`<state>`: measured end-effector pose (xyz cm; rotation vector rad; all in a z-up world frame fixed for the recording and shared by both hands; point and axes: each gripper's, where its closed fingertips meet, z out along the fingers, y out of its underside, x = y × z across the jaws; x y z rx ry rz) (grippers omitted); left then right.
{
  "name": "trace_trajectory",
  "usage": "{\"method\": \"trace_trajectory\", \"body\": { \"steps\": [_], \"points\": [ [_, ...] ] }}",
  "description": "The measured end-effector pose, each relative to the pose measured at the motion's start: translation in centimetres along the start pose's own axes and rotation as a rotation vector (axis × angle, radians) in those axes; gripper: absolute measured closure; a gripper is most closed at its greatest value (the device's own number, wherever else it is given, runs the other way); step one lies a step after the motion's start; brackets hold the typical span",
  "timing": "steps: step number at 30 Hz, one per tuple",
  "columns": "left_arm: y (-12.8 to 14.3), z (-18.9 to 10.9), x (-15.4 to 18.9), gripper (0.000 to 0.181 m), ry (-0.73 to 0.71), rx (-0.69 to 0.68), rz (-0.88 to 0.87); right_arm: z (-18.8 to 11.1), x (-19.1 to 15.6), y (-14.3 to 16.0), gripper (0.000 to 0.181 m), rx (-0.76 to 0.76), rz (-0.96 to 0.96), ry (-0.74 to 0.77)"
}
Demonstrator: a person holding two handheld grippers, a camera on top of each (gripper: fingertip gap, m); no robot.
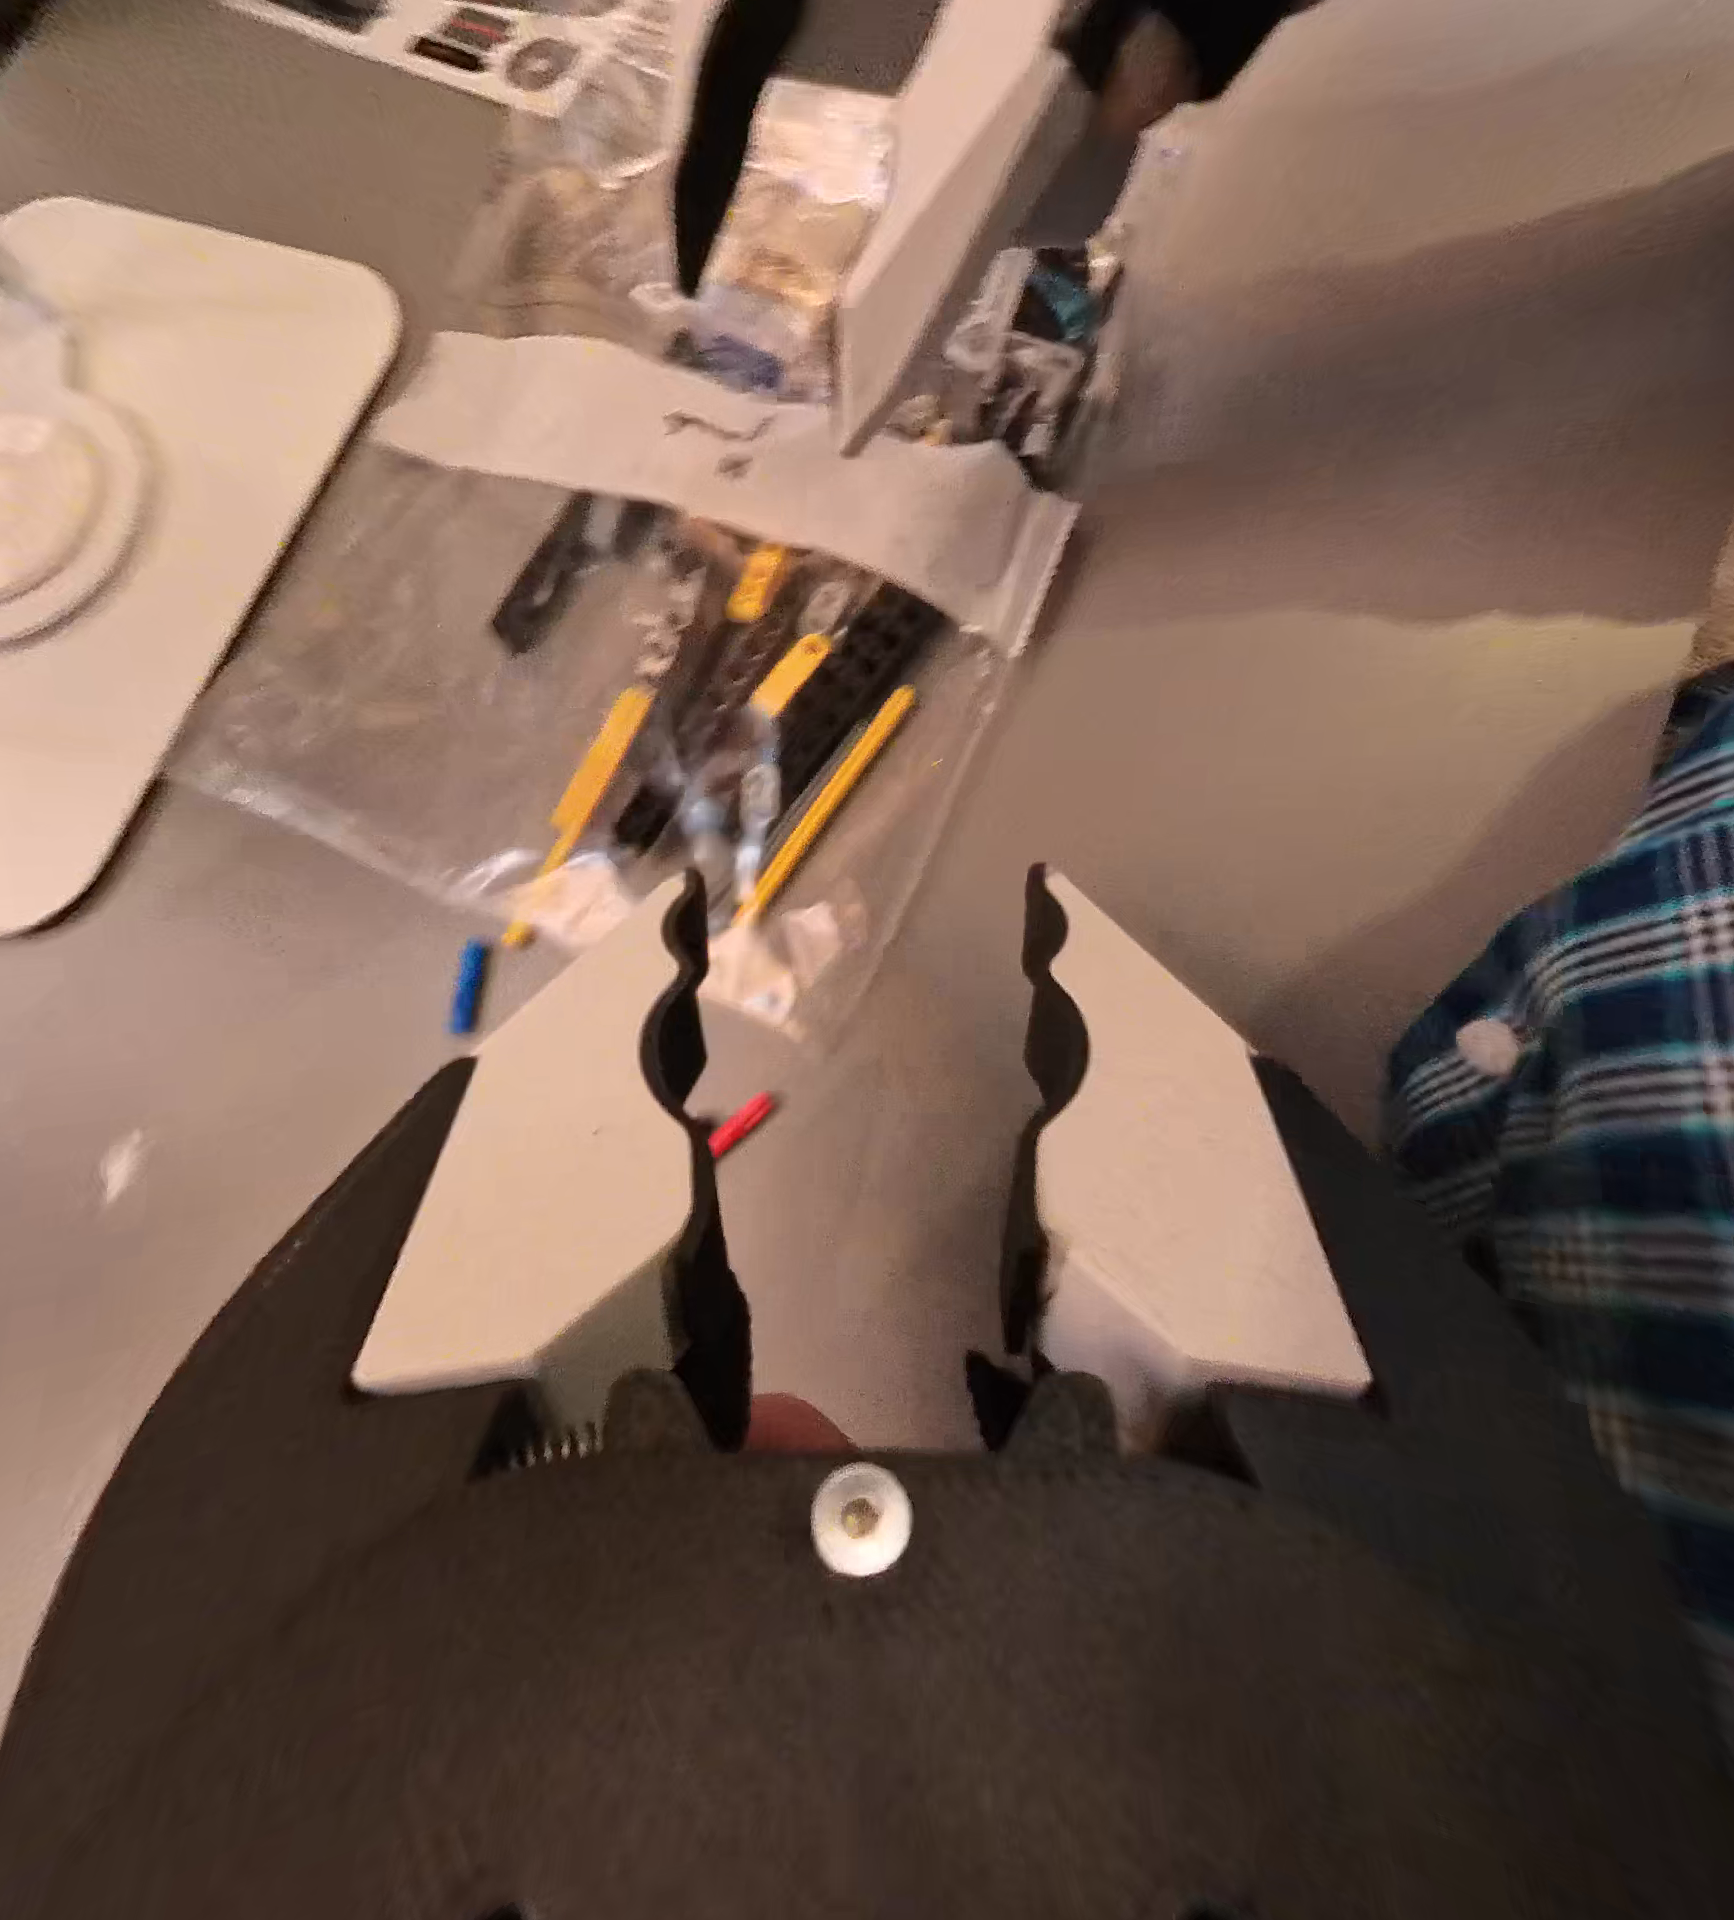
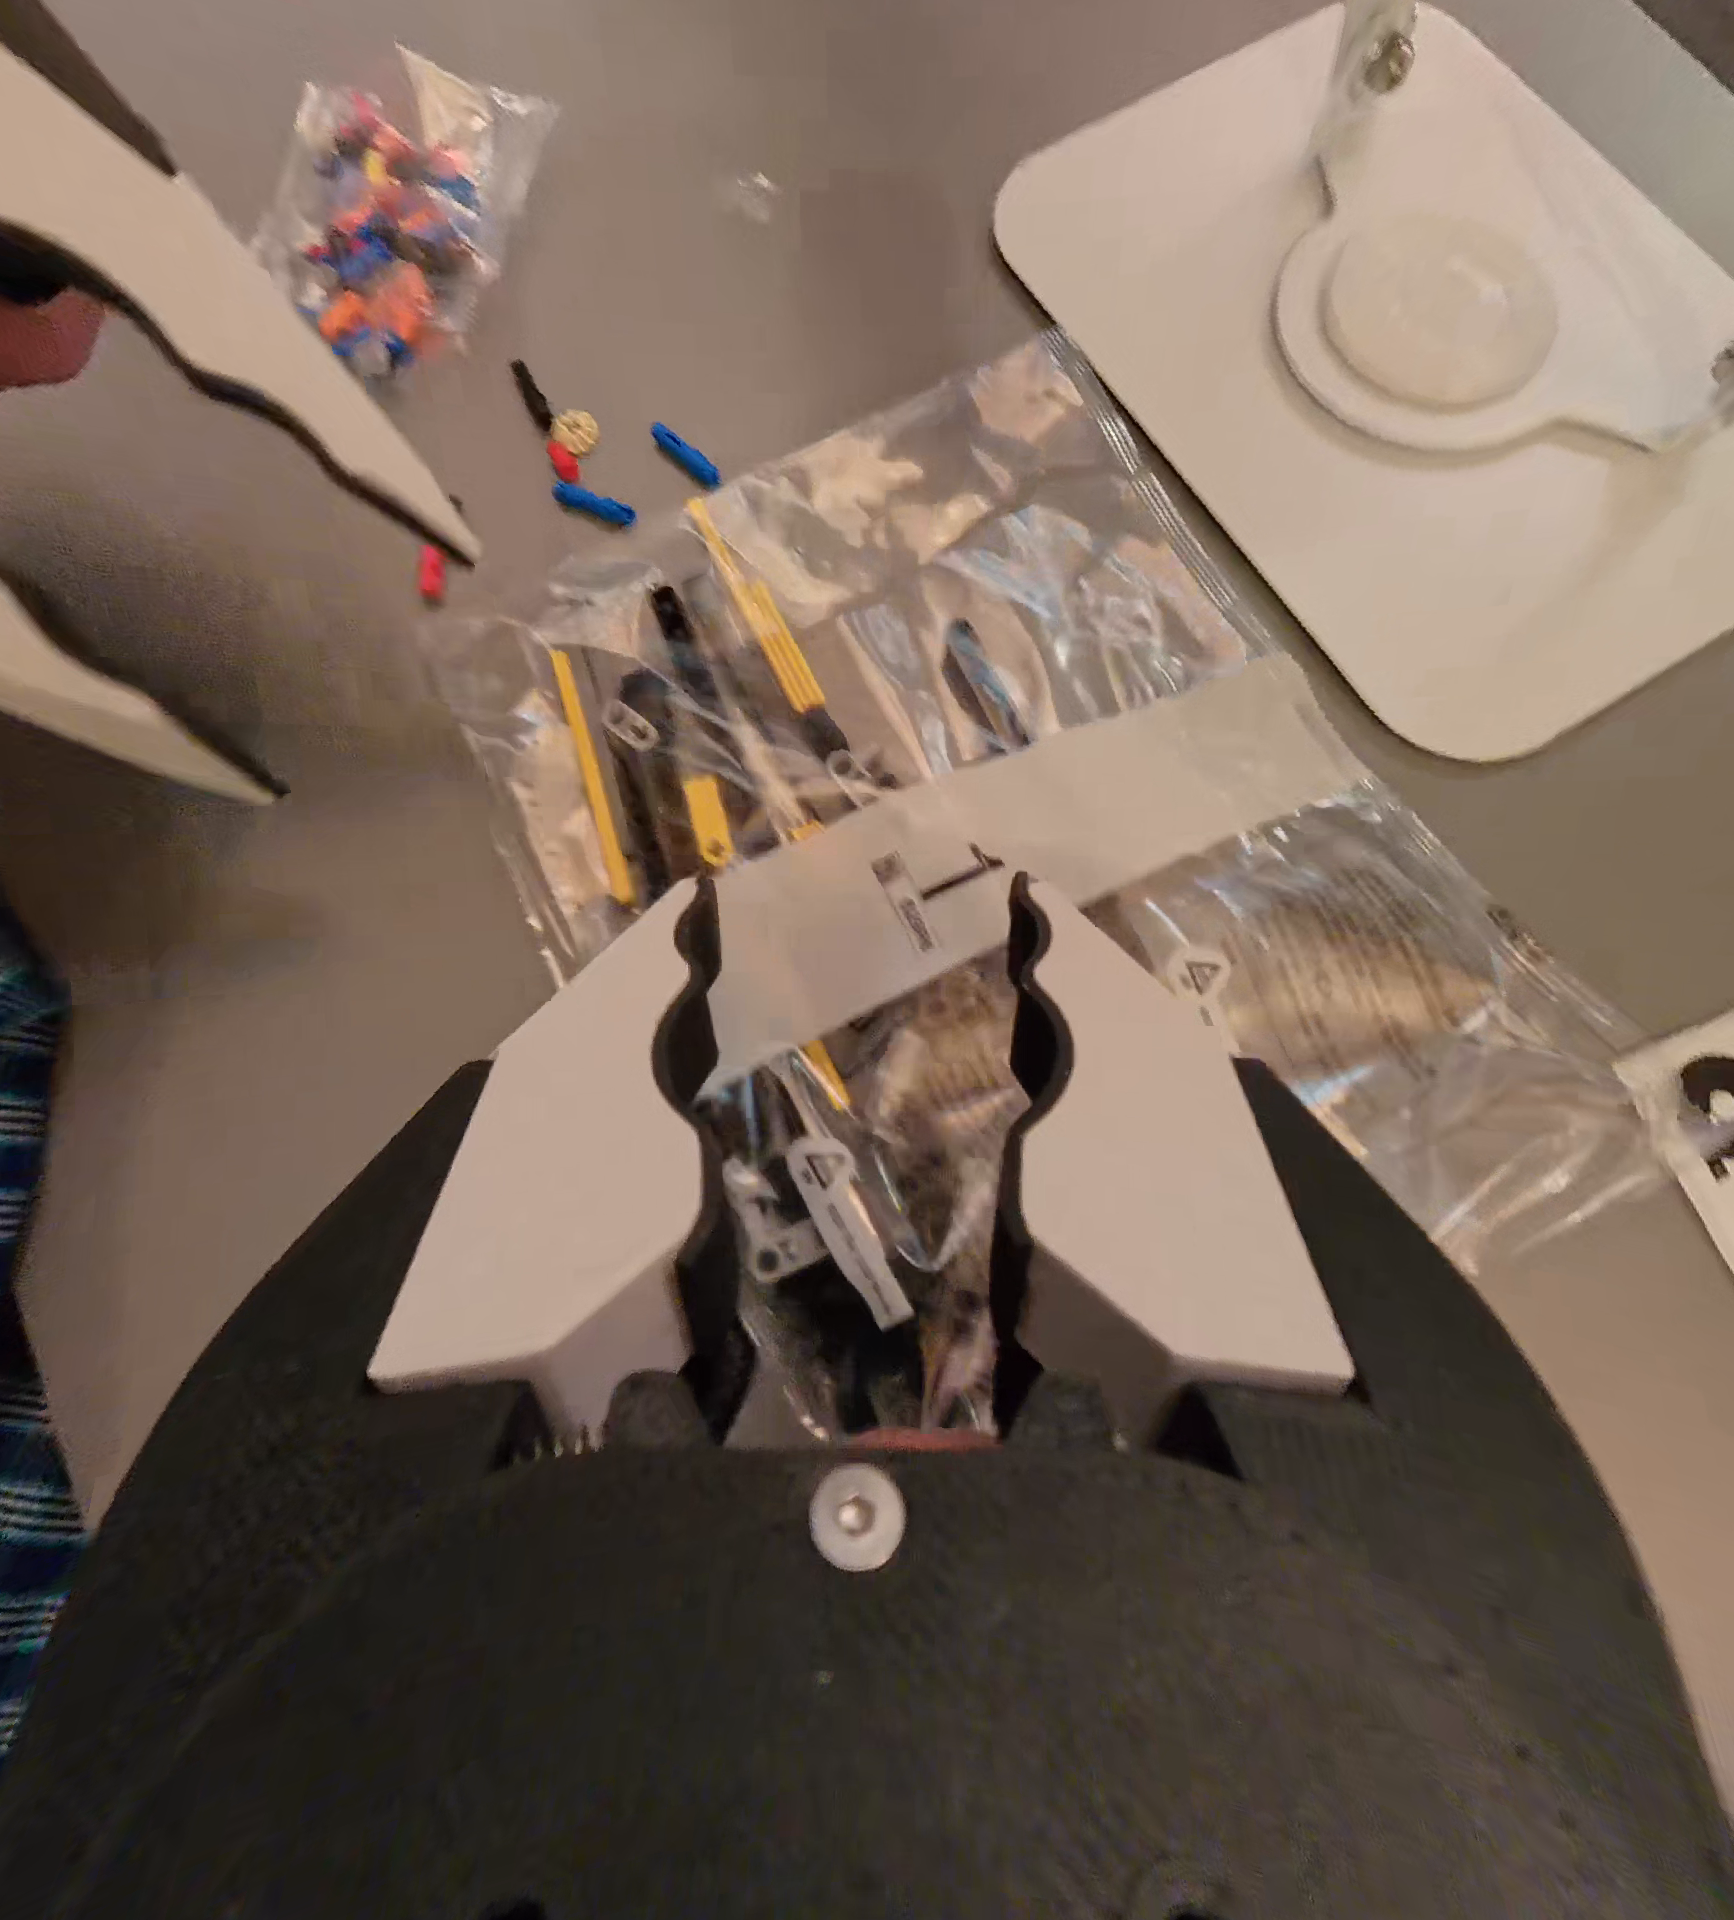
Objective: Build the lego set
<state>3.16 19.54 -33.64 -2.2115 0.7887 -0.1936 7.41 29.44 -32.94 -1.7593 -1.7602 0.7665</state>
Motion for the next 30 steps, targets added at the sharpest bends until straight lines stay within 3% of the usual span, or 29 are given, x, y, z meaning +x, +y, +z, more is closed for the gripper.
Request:
{"method": "trace_trajectory", "body": {
  "steps": [1,8,13,22,30],
  "points": [
    [0.5,-1.0,-1.0,0.125,-0.043,0.001,-0.018,0.1,-0.6,-0.6,0.128,0.012,-0.001,-0.019],
    [8.6,-7.9,-8.4,0.127,-0.348,-0.146,-0.198,3.5,-5.8,-4.8,0.148,0.033,-0.029,-0.189],
    [13.8,-9.2,-10.4,0.118,-0.397,-0.253,-0.304,6.7,-8.5,-7.1,0.153,0.018,-0.002,-0.281],
    [14.7,-8.4,-11.1,0.105,-0.265,-0.172,-0.39,11.5,-11.0,-9.9,0.15,-0.03,0.025,-0.354],
    [14.1,-7.0,-9.7,0.113,-0.182,-0.125,-0.369,14.6,-11.6,-9.4,0.156,-0.114,-0.005,-0.327]
  ]
}}
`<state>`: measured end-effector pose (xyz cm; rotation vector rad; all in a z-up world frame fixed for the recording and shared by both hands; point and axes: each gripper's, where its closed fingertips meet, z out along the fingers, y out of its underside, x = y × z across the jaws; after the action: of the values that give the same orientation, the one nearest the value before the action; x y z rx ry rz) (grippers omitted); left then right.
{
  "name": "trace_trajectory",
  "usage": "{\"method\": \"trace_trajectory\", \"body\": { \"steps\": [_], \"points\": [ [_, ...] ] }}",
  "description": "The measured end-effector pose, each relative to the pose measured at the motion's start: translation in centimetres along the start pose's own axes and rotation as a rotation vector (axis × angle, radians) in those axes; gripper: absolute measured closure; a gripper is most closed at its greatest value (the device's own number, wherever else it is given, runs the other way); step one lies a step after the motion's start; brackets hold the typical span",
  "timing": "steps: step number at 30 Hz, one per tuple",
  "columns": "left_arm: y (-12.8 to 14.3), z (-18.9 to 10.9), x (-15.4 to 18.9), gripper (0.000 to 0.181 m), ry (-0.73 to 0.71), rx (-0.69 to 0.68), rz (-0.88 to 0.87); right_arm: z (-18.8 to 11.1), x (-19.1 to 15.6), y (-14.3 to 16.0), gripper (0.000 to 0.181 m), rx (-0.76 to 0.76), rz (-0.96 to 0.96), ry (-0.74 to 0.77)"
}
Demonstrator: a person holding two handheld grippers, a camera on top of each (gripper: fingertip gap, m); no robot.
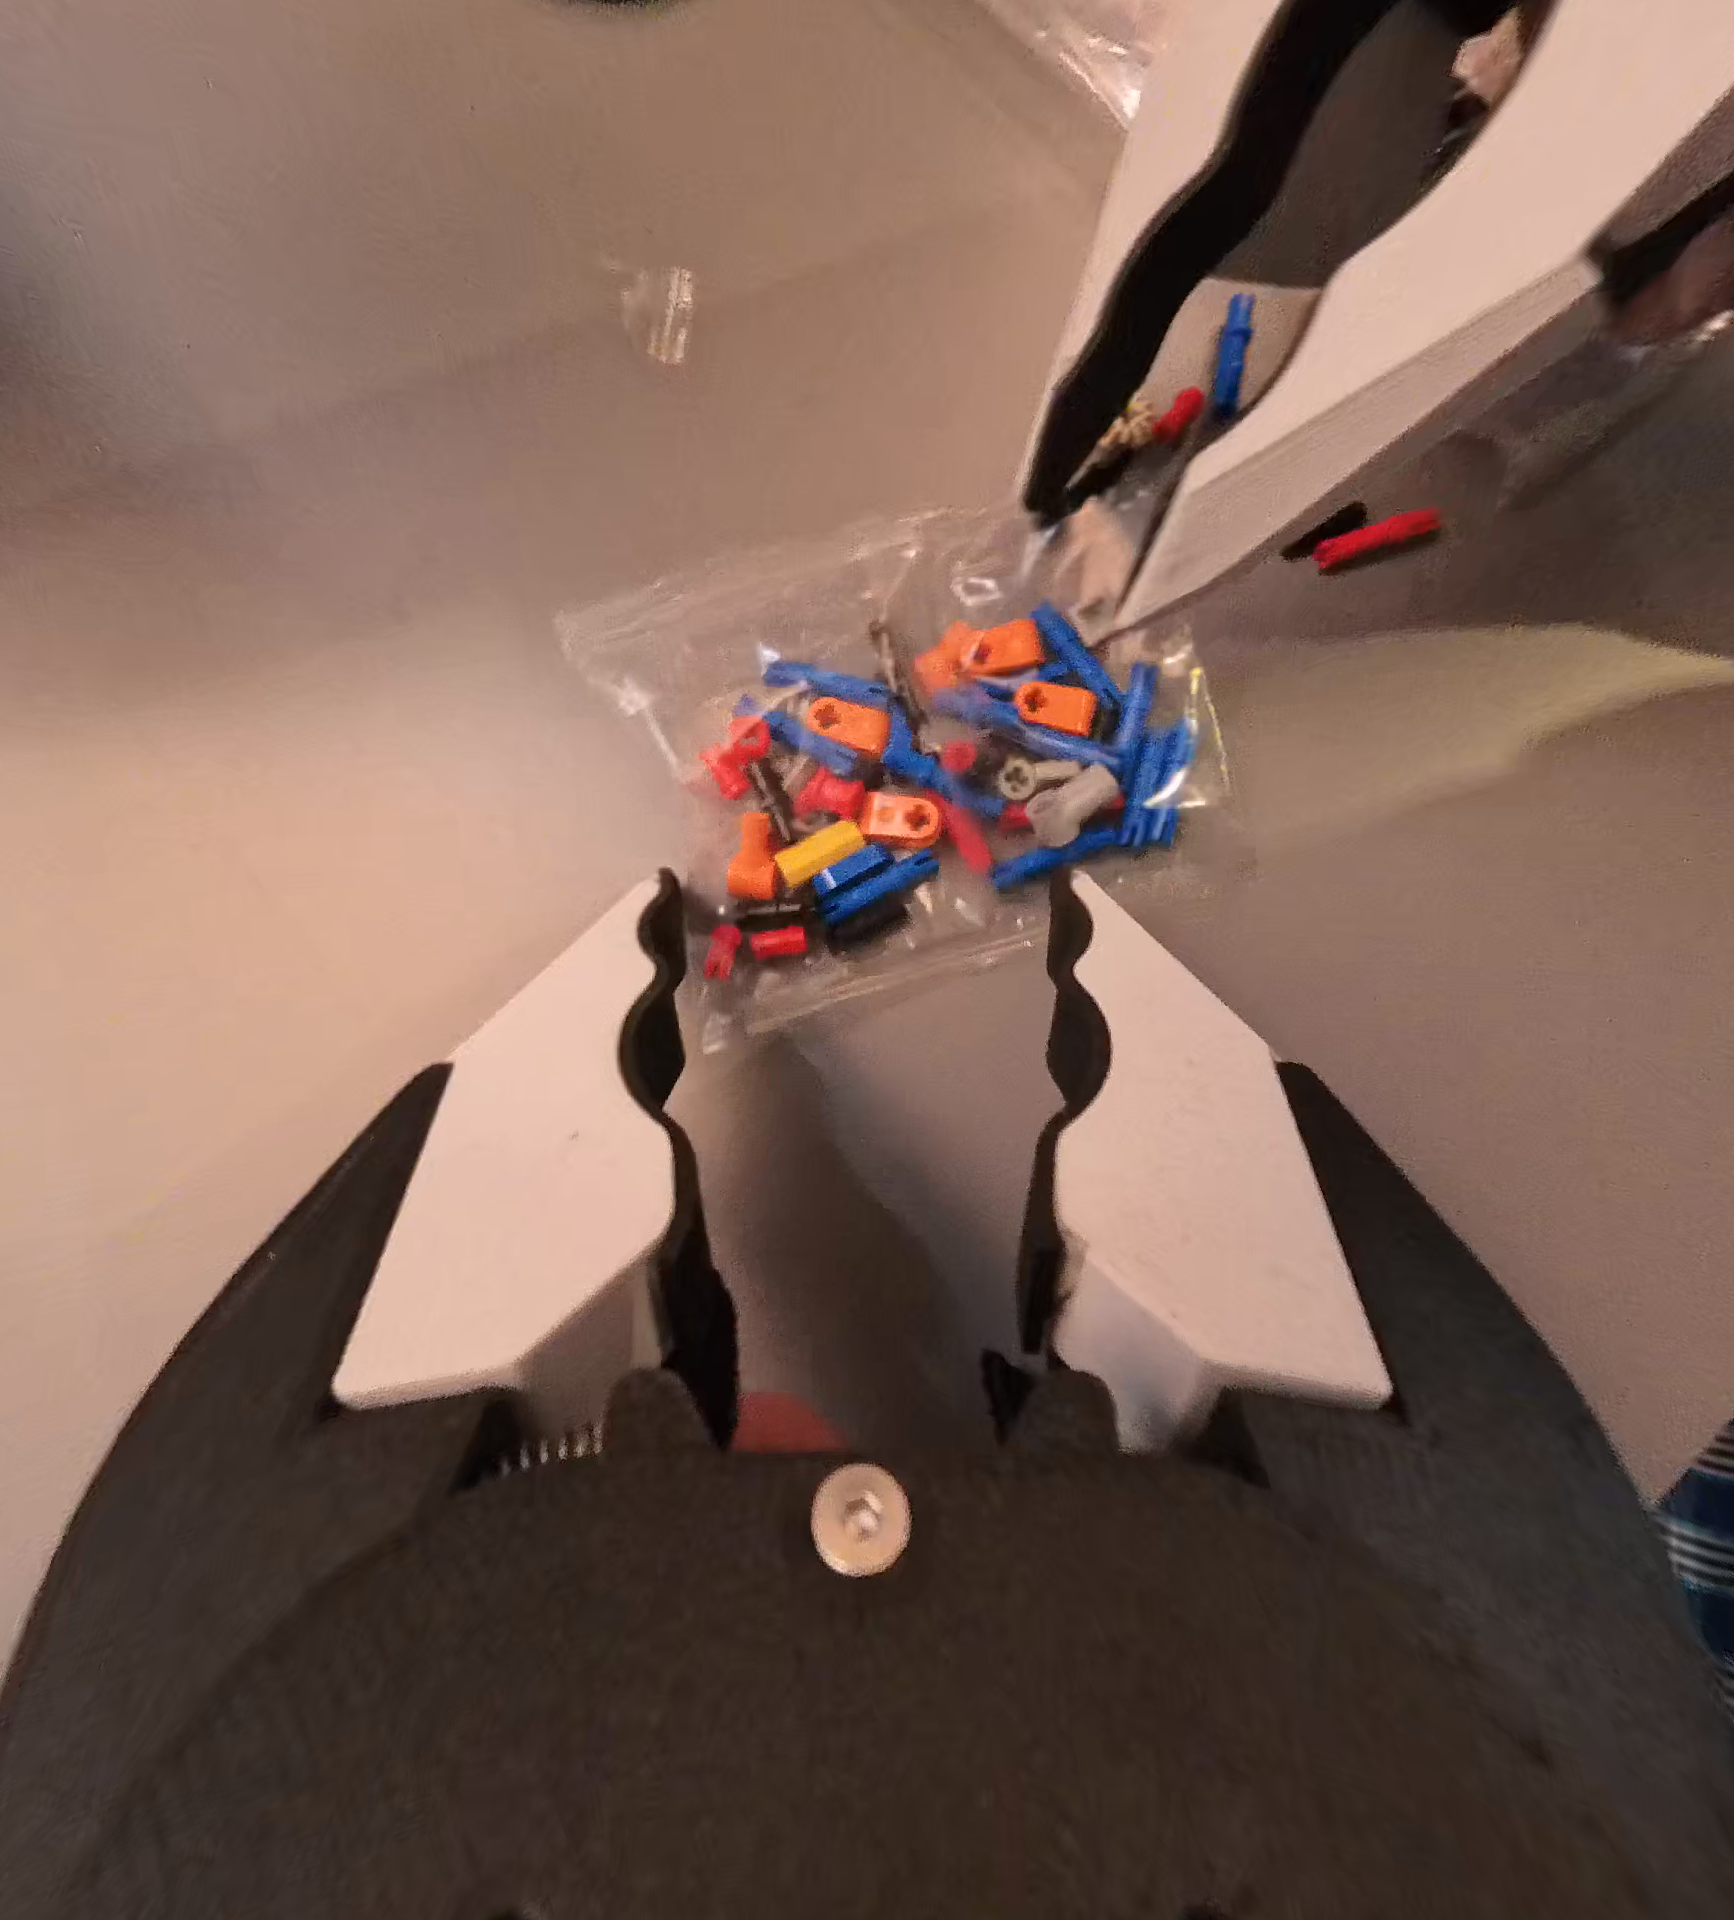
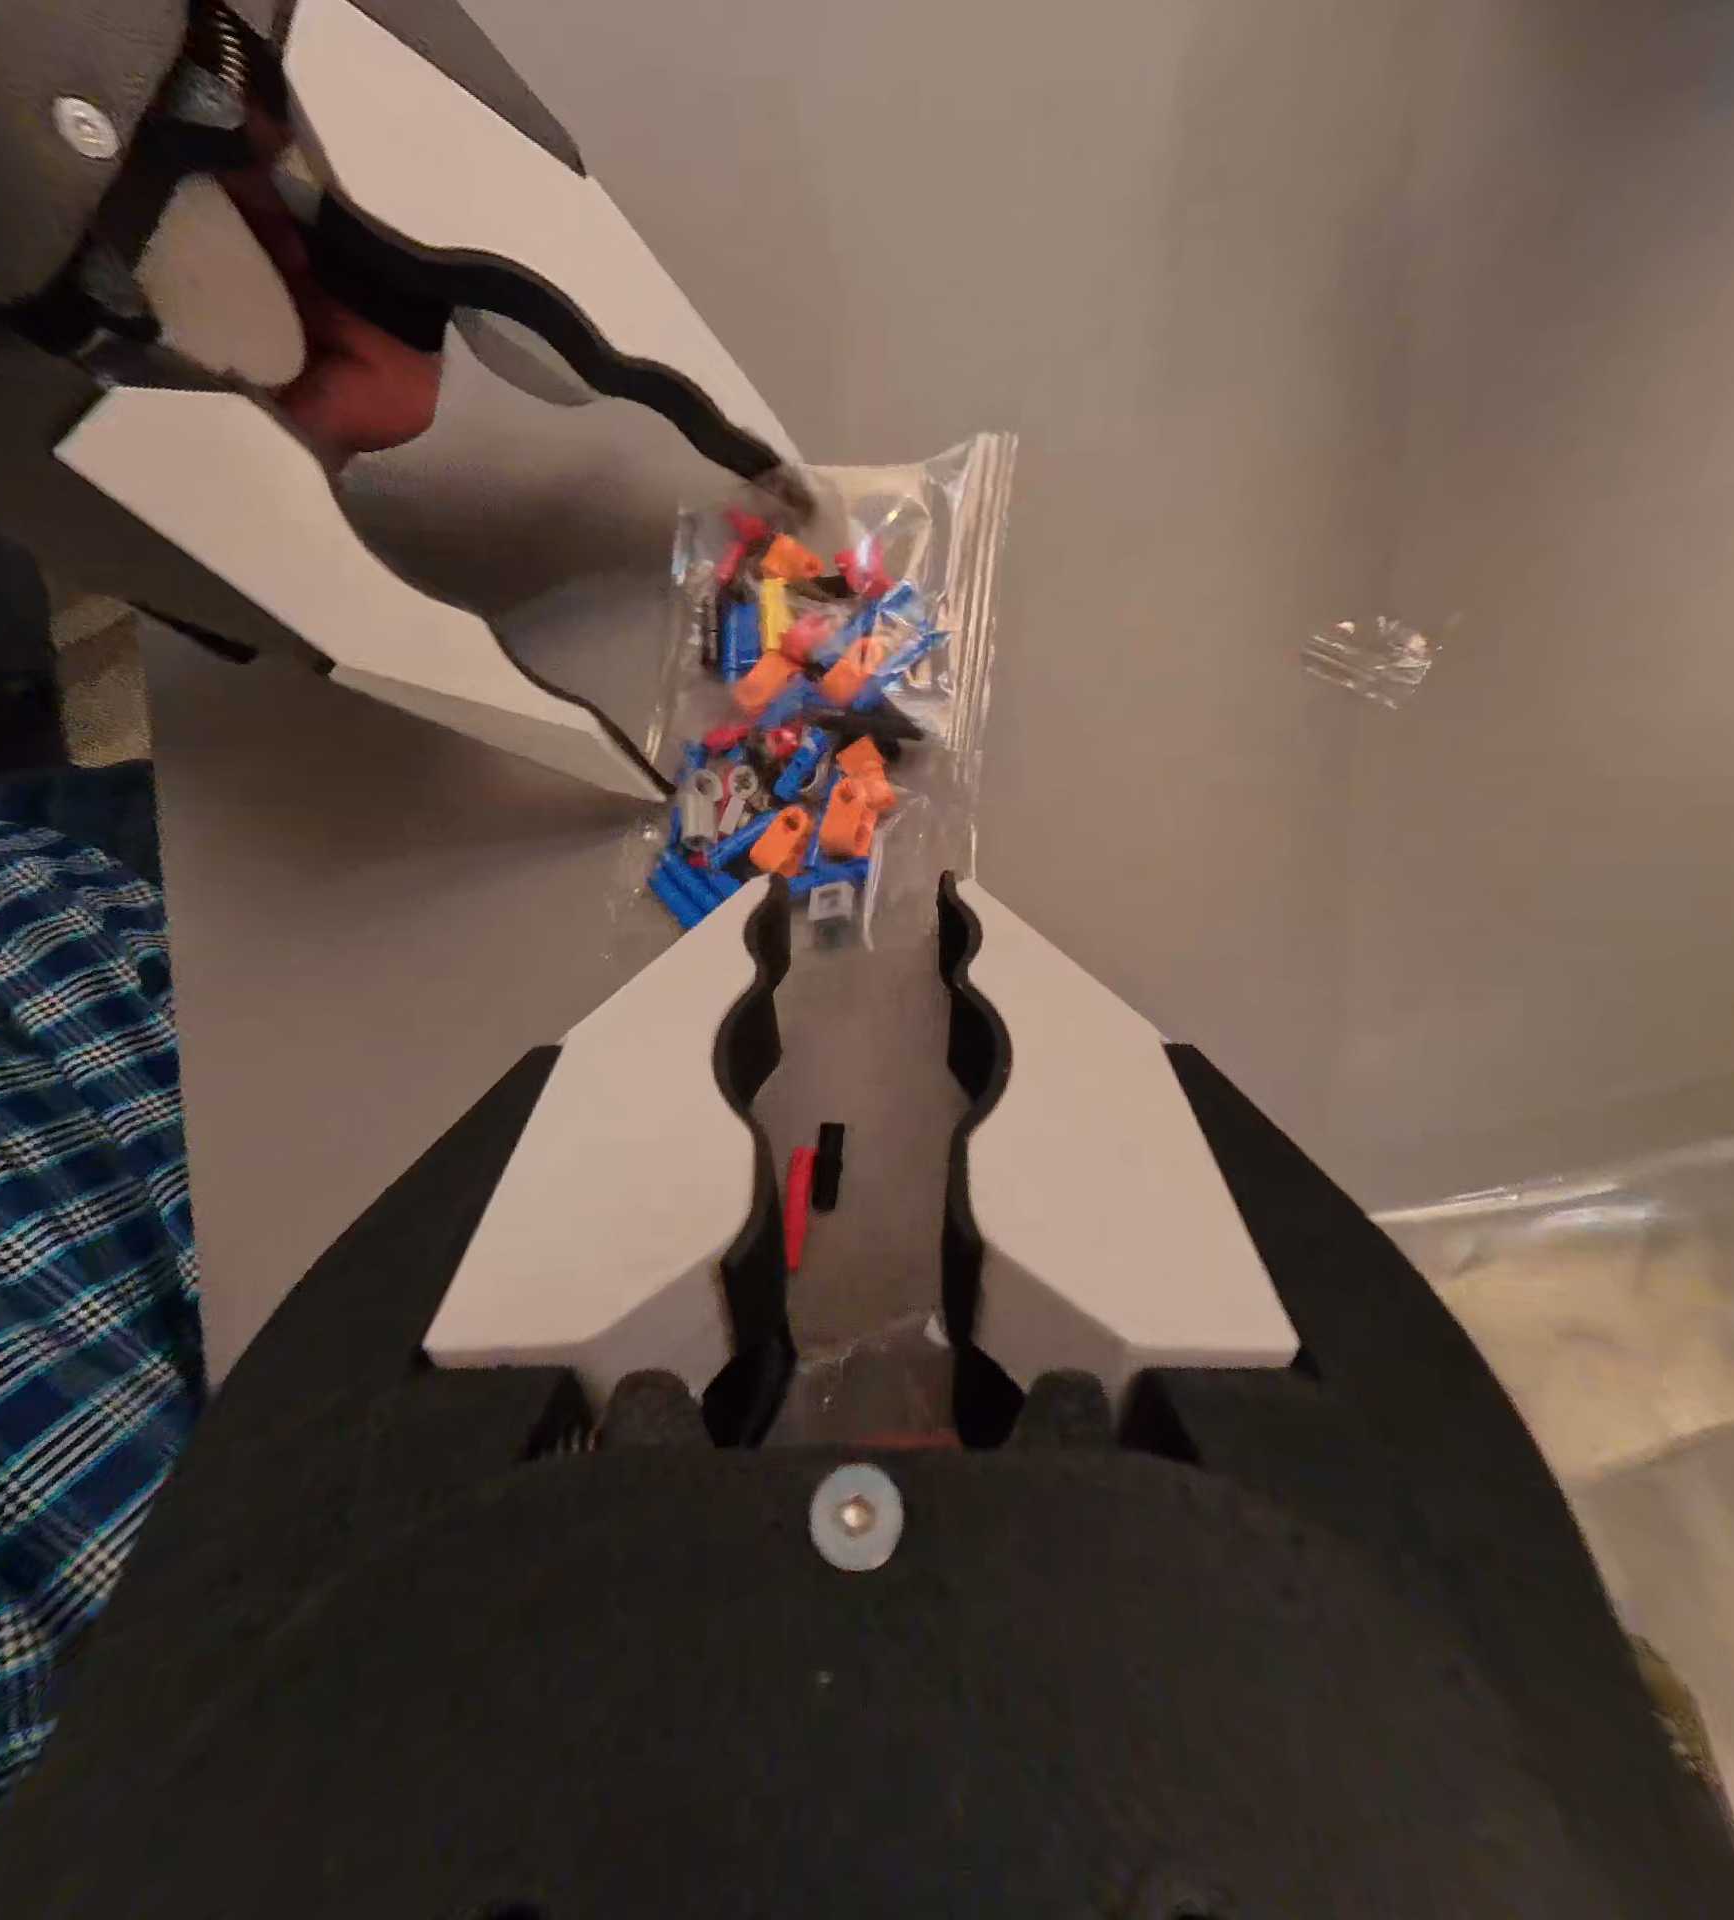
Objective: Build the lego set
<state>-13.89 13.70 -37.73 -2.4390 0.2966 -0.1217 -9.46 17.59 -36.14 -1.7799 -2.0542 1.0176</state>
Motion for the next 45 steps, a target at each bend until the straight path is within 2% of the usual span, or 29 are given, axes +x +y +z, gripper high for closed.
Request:
{"method": "trace_trajectory", "body": {
  "steps": [6,8,12,17,21,25,30,34,39,45],
  "points": [
    [0.0,-0.2,0.9,0.116,0.017,0.009,0.002,0.4,0.2,0.3,0.178,-0.014,-0.023,0.015],
    [0.0,-0.4,0.9,0.117,0.027,0.025,-0.024,0.5,0.3,0.3,0.18,-0.017,-0.028,0.025],
    [0.2,-0.9,0.8,0.118,0.029,0.03,-0.048,0.2,0.4,0.3,0.179,-0.02,-0.044,0.049],
    [0.7,-1.3,1.3,0.116,0.044,0.034,-0.085,-0.5,-1.2,-0.6,0.165,0.008,-0.057,0.022],
    [0.9,-1.4,1.6,0.112,0.049,0.029,-0.1,0.3,-2.5,-0.4,0.162,-0.007,-0.073,-0.002],
    [0.9,-1.6,2.0,0.111,0.068,0.038,-0.116,1.6,-2.7,0.6,0.166,-0.051,-0.088,0.008],
    [0.9,-2.1,2.1,0.113,0.115,0.052,-0.15,1.8,-2.5,0.7,0.173,-0.054,-0.092,0.022],
    [0.7,-2.8,1.1,0.12,0.148,0.09,-0.239,1.8,-2.4,0.8,0.174,-0.056,-0.102,0.027],
    [1.2,-2.8,1.3,0.144,0.228,0.089,-0.323,1.8,-2.4,0.7,0.174,-0.049,-0.097,0.02],
    [1.2,-2.8,0.8,0.168,0.241,0.12,-0.397,1.8,-2.4,0.7,0.174,-0.042,-0.094,0.011]
  ]
}}
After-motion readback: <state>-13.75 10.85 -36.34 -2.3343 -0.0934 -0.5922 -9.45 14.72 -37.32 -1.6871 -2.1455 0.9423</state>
